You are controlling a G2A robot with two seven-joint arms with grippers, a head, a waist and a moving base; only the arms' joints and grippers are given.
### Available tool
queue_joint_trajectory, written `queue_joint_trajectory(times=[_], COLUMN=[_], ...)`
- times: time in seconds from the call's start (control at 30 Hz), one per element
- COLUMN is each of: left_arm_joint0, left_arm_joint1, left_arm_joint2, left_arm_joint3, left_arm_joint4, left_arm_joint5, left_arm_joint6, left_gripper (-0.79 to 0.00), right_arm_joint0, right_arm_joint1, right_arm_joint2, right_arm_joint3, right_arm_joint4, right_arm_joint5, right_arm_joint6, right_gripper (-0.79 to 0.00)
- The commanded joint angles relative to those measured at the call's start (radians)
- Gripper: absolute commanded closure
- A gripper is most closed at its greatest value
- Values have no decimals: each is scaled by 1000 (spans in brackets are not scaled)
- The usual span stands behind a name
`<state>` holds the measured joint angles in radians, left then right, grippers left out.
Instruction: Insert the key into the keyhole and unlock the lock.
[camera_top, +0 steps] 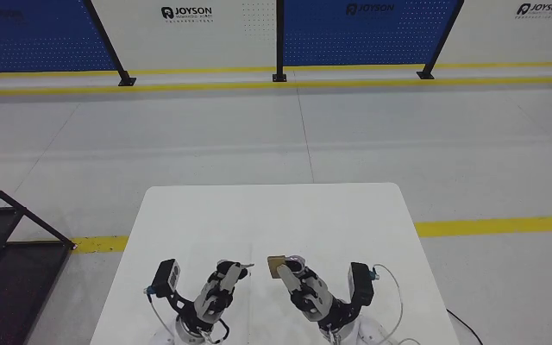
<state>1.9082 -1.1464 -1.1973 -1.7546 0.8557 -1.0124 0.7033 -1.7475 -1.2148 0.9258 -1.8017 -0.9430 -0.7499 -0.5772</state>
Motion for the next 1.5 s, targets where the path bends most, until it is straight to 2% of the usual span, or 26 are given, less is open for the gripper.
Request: queue_joint_trajectory(times=[0.0,0.2,0.53,1.47], left_arm_joint0=[-15,-33,-66,-103], left_arm_joint1=[-1,4,23,27], left_arm_joint2=[29,84,141,170], left_arm_joint3=[7,18,35,65], left_arm_joint4=[-11,5,-8,-33], left_arm_joint5=[0,0,0,0], left_arm_joint6=[18,103,104,104], left_gripper=[0,0,0,0], right_arm_joint0=[9,32,48,58], right_arm_joint1=[-5,-21,-33,-42], right_arm_joint2=[-14,-52,-68,-81], right_arm_joint3=[19,60,83,89], right_arm_joint4=[-12,-39,-22,-26], right_arm_joint5=[3,49,77,80], right_arm_joint6=[-40,-112,-149,-125], right_gripper=[0,0,0,0])
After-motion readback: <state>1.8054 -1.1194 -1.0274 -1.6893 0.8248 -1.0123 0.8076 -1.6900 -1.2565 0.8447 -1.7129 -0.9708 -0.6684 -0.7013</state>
